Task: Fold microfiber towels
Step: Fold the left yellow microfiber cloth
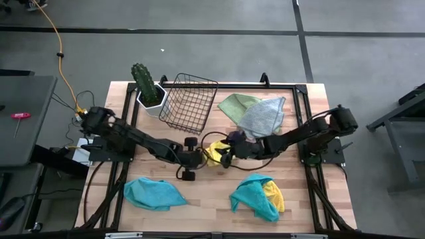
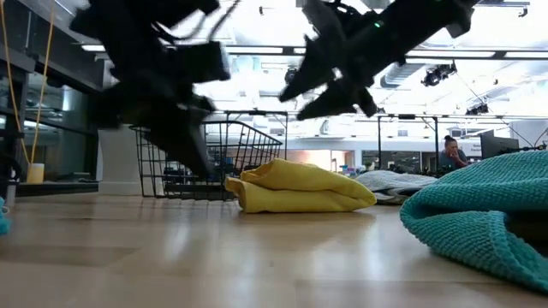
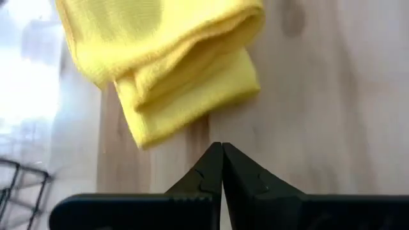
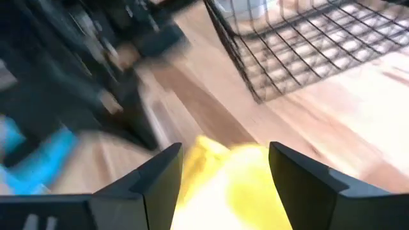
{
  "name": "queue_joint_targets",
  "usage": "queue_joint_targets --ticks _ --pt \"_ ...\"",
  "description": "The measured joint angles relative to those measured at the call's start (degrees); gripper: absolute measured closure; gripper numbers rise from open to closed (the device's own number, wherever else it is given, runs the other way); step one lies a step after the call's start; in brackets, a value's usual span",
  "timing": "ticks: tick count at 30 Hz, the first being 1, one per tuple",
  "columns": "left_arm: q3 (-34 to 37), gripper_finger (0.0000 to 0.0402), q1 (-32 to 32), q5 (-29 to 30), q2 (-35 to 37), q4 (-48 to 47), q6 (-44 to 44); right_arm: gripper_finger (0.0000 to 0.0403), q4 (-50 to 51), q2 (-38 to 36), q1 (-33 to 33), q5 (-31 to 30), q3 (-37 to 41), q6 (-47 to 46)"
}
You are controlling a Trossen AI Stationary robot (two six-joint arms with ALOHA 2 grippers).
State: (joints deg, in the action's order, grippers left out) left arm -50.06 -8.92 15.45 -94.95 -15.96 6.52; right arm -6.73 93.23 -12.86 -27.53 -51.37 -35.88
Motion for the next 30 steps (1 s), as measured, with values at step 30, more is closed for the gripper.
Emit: queue_joint_targets --ticks 30 --pt "4.19 0.0401 10.41 -8.59 -12.32 33.47 -5.50 0.0179 3.89 14.93 -5.91 -7.45 0.66 6.38"
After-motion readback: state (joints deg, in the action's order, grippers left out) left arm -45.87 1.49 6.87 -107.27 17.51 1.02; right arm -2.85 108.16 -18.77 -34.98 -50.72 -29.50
